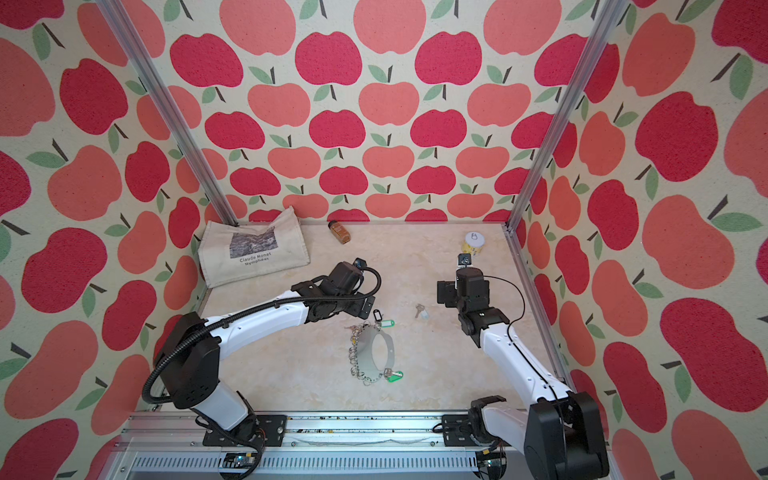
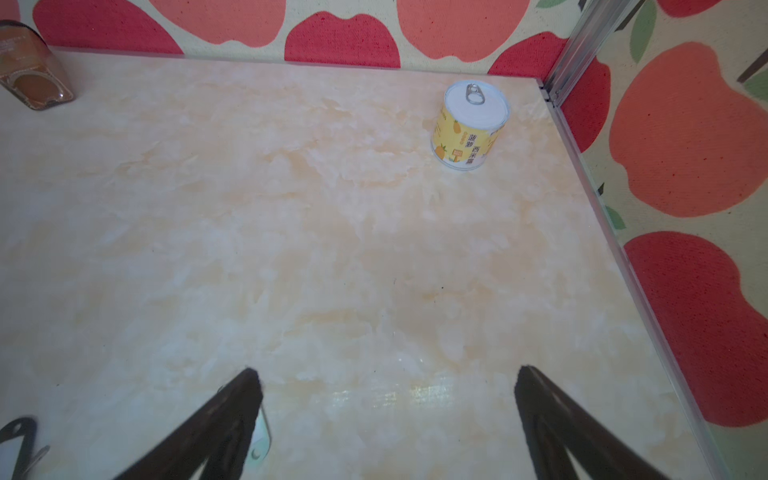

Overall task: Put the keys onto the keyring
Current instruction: 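Reach the left gripper to the metal keyring plate while the right gripper moves toward it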

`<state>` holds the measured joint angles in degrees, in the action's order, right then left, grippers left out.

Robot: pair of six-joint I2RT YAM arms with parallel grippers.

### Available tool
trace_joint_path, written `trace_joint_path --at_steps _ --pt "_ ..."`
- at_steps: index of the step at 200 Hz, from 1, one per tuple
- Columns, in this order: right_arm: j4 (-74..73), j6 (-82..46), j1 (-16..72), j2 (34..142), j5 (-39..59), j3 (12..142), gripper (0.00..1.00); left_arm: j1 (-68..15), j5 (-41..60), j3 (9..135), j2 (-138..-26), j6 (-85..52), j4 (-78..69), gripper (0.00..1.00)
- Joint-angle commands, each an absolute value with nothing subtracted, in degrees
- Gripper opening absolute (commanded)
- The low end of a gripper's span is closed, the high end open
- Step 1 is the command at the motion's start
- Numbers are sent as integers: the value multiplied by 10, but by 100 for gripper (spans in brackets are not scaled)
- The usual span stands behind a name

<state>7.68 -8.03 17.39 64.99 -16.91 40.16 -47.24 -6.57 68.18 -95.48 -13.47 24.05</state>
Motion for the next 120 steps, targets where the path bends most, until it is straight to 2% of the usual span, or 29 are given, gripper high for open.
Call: trace_joint_path --at_steps 1,61,120 --pt "197 -125 177 651 -122 433 99 -499 -46 717 -988 -162 375 99" --pt "220 -154 178 638 -91 416 99 -517 -3 739 -1038 -111 415 99" --pt "215 -154 179 638 -101 429 99 -528 -85 806 -1122 -86 434 99"
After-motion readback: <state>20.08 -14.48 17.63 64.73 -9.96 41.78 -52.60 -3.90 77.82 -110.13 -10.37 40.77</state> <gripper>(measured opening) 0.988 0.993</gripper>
